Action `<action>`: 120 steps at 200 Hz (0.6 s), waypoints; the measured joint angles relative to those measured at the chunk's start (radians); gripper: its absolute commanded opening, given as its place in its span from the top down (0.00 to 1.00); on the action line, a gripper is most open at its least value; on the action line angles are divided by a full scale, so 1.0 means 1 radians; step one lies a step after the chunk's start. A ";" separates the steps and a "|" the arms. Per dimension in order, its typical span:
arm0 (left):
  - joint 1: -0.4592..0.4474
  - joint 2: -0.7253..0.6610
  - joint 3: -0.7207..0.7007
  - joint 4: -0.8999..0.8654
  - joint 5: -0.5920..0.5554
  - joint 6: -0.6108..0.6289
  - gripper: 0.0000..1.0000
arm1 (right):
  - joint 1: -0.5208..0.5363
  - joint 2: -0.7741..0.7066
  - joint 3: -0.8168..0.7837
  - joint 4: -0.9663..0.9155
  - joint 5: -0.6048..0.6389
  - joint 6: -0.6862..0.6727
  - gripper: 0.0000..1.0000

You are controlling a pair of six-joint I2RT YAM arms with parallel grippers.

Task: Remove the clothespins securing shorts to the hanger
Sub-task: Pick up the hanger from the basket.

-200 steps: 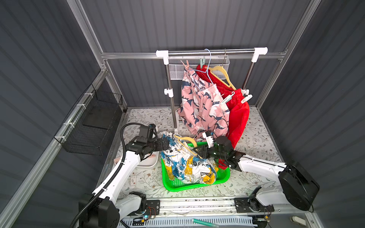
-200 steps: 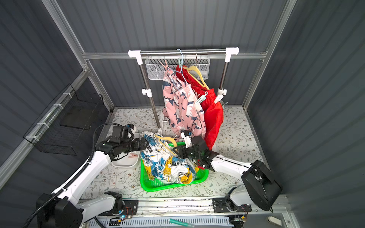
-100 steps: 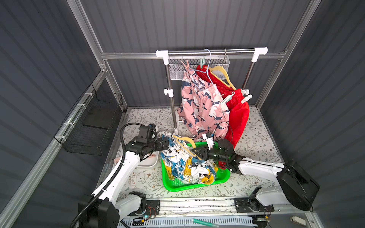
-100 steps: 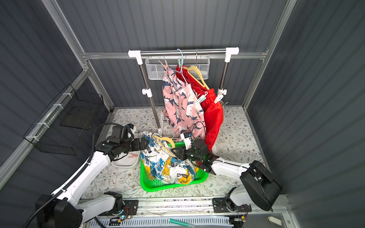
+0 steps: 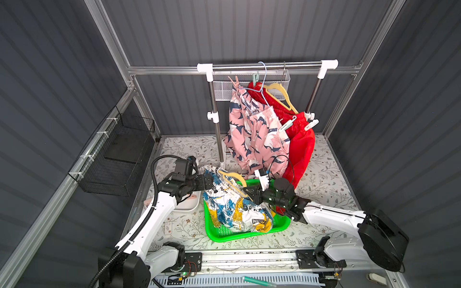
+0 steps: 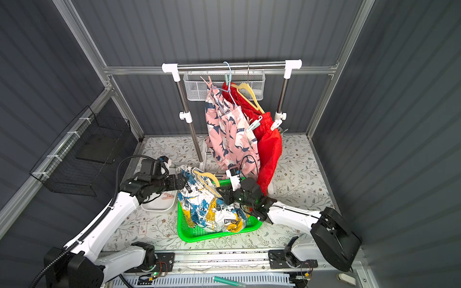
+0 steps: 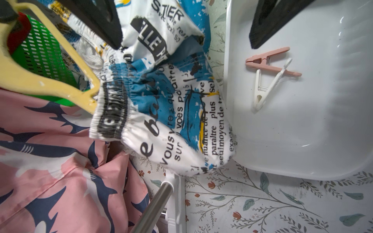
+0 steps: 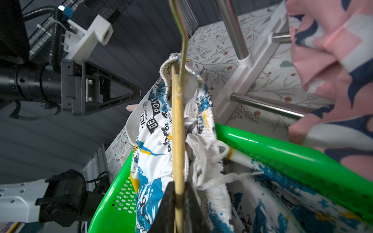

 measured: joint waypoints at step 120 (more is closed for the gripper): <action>-0.001 -0.119 0.129 -0.044 -0.015 0.017 0.04 | 0.097 -0.227 0.082 -0.255 0.158 -0.266 1.00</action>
